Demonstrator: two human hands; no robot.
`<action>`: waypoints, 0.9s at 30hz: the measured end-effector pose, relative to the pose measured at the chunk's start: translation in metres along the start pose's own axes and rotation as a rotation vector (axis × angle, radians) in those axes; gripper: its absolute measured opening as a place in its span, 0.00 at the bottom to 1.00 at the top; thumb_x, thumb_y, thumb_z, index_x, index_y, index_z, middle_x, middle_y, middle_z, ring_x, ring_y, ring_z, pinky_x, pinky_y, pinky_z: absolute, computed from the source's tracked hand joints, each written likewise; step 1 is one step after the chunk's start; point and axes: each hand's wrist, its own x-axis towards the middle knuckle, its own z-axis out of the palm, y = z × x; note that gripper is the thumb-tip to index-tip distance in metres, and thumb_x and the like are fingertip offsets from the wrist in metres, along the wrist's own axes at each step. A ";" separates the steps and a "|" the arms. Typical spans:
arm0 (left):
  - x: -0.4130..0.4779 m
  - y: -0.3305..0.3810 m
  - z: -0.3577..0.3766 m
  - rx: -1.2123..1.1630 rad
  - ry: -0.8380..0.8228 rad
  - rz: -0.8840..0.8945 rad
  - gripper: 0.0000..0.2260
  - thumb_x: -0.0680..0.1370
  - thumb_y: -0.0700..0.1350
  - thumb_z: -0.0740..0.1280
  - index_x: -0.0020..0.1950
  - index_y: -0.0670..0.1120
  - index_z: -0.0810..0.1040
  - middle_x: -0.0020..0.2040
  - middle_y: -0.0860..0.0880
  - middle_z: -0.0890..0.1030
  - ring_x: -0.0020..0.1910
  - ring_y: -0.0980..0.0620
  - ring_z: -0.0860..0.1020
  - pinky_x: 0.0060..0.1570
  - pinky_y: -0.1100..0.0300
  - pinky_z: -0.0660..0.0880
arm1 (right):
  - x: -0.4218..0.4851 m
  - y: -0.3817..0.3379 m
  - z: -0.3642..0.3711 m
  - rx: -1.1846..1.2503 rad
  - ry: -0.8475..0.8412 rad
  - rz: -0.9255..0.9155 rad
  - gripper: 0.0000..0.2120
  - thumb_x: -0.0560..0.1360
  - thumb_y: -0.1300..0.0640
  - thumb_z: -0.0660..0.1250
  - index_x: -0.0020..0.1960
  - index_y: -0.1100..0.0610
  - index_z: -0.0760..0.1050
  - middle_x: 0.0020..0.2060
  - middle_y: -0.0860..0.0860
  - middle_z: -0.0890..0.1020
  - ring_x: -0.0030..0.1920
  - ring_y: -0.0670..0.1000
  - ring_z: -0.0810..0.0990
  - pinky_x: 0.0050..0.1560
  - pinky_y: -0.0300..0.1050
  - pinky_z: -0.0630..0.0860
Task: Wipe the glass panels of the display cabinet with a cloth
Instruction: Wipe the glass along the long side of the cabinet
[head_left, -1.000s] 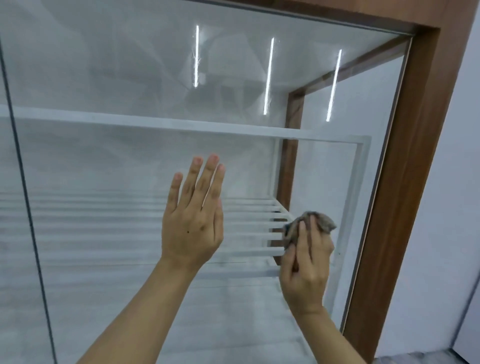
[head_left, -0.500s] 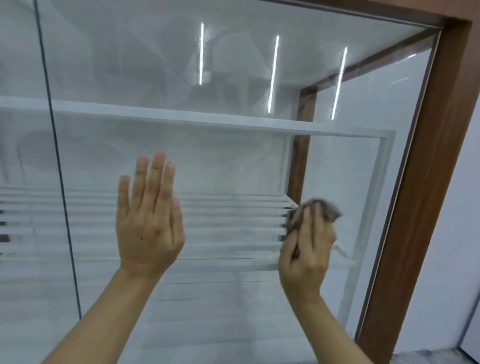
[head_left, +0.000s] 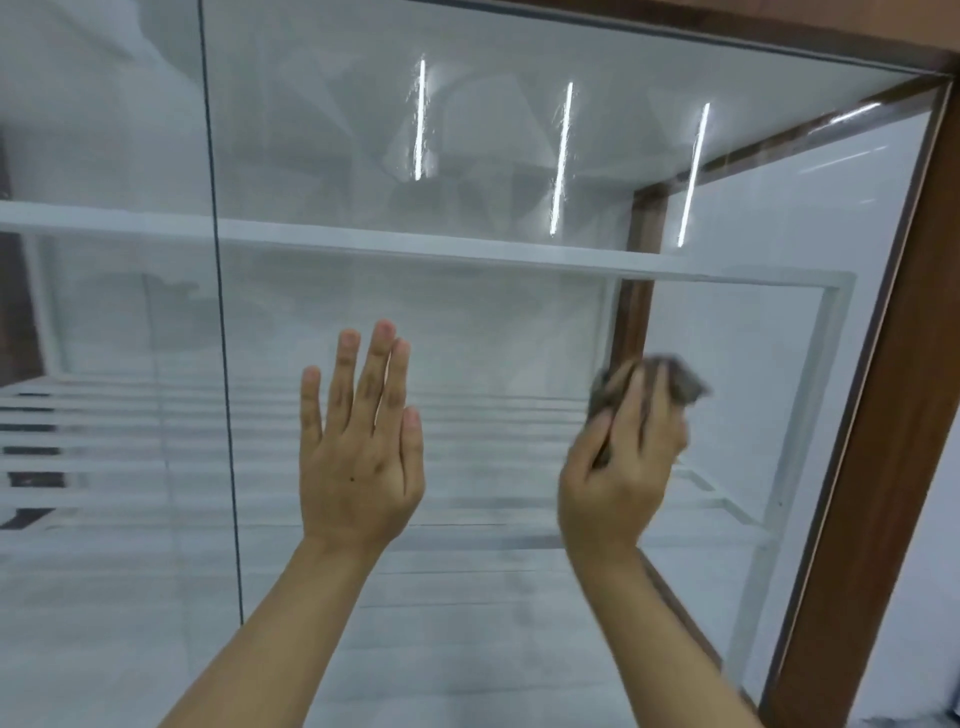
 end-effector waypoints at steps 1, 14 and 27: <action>0.000 0.000 0.000 -0.001 -0.003 -0.001 0.25 0.84 0.45 0.52 0.82 0.42 0.54 0.82 0.46 0.54 0.82 0.44 0.52 0.80 0.43 0.46 | 0.029 -0.011 0.011 0.023 0.069 0.068 0.19 0.84 0.59 0.56 0.71 0.68 0.72 0.71 0.63 0.73 0.73 0.61 0.70 0.73 0.64 0.66; -0.001 -0.001 0.000 -0.009 -0.017 0.002 0.25 0.85 0.45 0.52 0.82 0.42 0.54 0.82 0.47 0.55 0.82 0.44 0.53 0.79 0.42 0.48 | -0.002 -0.014 0.005 0.070 -0.013 -0.027 0.18 0.83 0.61 0.59 0.69 0.69 0.72 0.70 0.63 0.73 0.72 0.64 0.71 0.68 0.68 0.70; 0.001 -0.008 -0.006 -0.056 -0.055 0.043 0.25 0.85 0.45 0.52 0.82 0.43 0.54 0.83 0.46 0.54 0.82 0.45 0.51 0.80 0.44 0.46 | -0.026 -0.029 0.008 0.091 -0.072 -0.162 0.17 0.82 0.62 0.60 0.67 0.69 0.74 0.69 0.63 0.74 0.70 0.64 0.72 0.69 0.63 0.72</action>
